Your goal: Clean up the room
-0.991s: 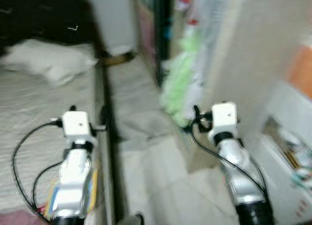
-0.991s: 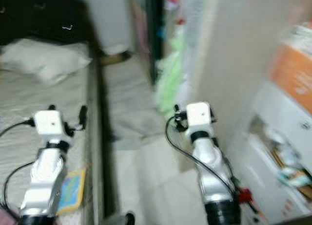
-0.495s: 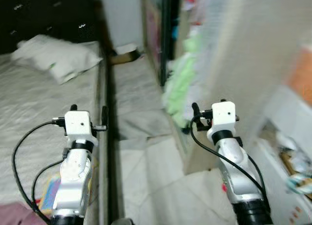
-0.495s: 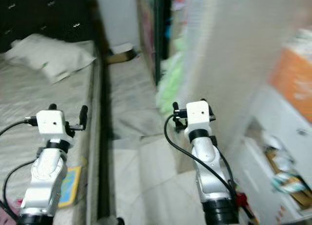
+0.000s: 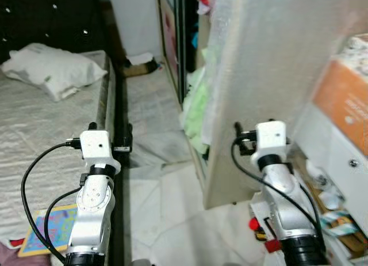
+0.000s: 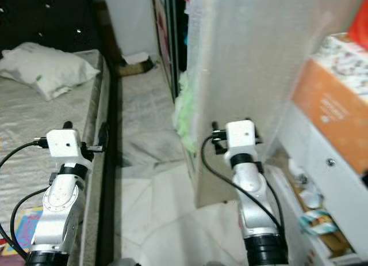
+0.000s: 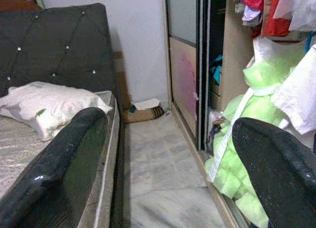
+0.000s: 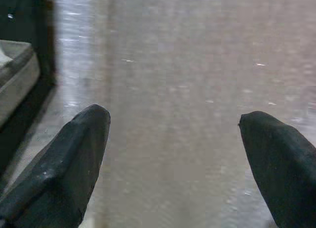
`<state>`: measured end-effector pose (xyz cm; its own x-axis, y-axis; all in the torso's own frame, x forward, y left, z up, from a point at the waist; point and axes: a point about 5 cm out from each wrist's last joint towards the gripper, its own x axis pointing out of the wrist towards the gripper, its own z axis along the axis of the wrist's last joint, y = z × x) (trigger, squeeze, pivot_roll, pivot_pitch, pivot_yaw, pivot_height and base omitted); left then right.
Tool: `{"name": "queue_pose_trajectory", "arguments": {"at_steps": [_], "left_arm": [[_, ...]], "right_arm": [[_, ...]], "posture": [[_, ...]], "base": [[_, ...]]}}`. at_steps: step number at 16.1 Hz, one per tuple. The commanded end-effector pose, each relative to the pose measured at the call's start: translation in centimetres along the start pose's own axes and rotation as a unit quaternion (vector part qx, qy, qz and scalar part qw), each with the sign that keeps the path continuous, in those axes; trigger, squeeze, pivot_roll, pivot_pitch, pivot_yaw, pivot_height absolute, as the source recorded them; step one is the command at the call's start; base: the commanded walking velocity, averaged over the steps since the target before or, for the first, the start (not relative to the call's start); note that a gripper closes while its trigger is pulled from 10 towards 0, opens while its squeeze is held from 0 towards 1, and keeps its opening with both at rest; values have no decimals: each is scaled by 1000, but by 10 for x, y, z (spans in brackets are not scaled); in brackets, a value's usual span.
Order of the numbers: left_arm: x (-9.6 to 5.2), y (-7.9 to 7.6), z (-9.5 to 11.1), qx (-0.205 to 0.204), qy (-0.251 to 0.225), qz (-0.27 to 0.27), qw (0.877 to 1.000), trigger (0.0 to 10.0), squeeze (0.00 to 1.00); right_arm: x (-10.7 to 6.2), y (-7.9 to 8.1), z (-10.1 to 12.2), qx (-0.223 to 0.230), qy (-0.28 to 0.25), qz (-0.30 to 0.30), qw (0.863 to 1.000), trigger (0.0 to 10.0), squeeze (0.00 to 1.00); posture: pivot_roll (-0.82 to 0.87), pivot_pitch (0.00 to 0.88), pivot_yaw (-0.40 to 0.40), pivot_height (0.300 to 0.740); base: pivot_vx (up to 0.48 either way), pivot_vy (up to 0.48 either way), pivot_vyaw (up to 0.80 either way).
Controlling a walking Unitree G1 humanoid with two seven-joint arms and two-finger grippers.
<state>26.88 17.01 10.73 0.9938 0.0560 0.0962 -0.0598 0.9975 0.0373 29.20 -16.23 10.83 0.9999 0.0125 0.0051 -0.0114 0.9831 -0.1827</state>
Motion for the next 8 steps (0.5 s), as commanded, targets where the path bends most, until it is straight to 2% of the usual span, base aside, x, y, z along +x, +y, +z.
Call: {"name": "queue_pose_trajectory", "arguments": {"at_steps": [1, 8], "left_arm": [[-1, 7, 1, 6, -1, 6, 1000, 10000, 0], [0, 7, 1, -3, -3, 4, 1000, 10000, 0]], "right_arm": [[1, 11, 6, -3, -12, 17, 1000, 10000, 0], [4, 13, 7, 7, -17, 29, 999, 10000, 0]], "posture": [[25, 1, 16, 740], [23, 5, 13, 740]], "base": [[0, 0, 800], [0, 0, 800]]}}
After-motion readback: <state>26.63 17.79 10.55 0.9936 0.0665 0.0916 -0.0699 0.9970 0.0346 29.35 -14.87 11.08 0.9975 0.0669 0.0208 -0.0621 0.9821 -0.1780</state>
